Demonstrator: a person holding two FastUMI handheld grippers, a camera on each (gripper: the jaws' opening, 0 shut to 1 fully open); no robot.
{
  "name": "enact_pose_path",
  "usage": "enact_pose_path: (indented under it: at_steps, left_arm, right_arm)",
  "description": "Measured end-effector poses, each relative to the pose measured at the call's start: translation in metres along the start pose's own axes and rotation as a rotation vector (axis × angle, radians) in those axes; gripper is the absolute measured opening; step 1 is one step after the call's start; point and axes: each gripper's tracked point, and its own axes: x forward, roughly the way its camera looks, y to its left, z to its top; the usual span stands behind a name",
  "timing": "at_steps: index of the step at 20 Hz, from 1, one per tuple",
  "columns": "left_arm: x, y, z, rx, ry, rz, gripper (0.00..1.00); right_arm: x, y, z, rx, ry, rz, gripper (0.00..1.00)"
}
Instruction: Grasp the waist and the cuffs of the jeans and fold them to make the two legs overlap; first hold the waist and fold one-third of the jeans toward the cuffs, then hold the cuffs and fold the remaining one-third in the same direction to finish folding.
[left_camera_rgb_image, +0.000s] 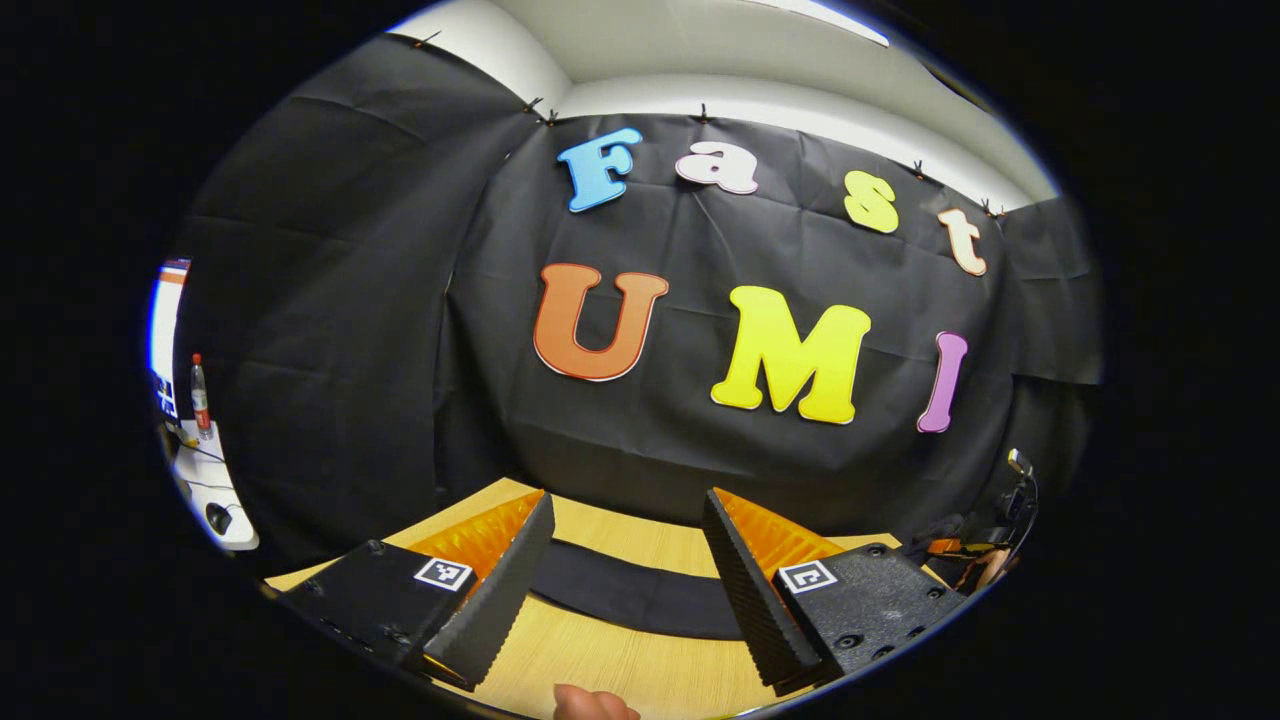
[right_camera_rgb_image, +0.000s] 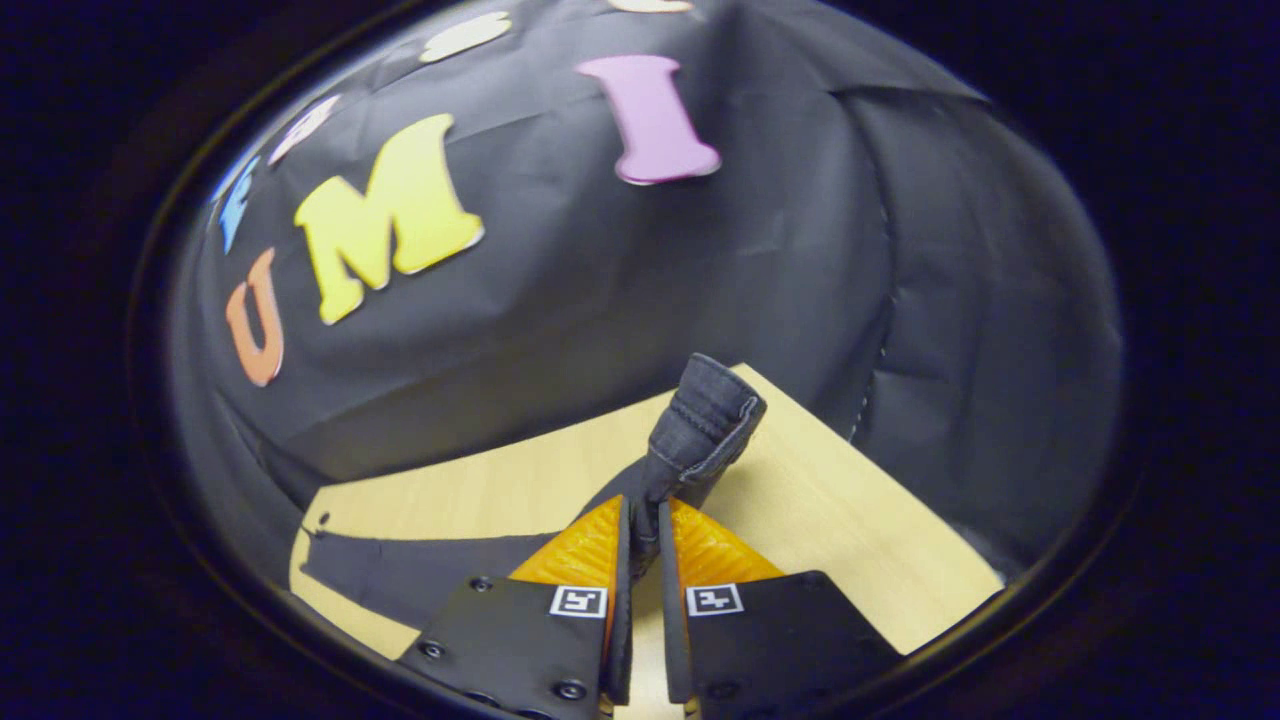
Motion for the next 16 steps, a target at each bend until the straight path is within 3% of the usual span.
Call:
enact_pose_path:
  at_steps: [7,16]
  left_arm:
    - [-0.006,0.052,-0.003,-0.048,-0.001,0.083,0.95]
    - [-0.019,0.095,-0.003,-0.056,0.011,0.165,0.96]
  right_arm:
    - [-0.021,0.107,0.020,-0.308,-0.084,0.103,0.14]
    - [-0.026,0.252,-0.035,-0.357,-0.076,0.261,0.14]
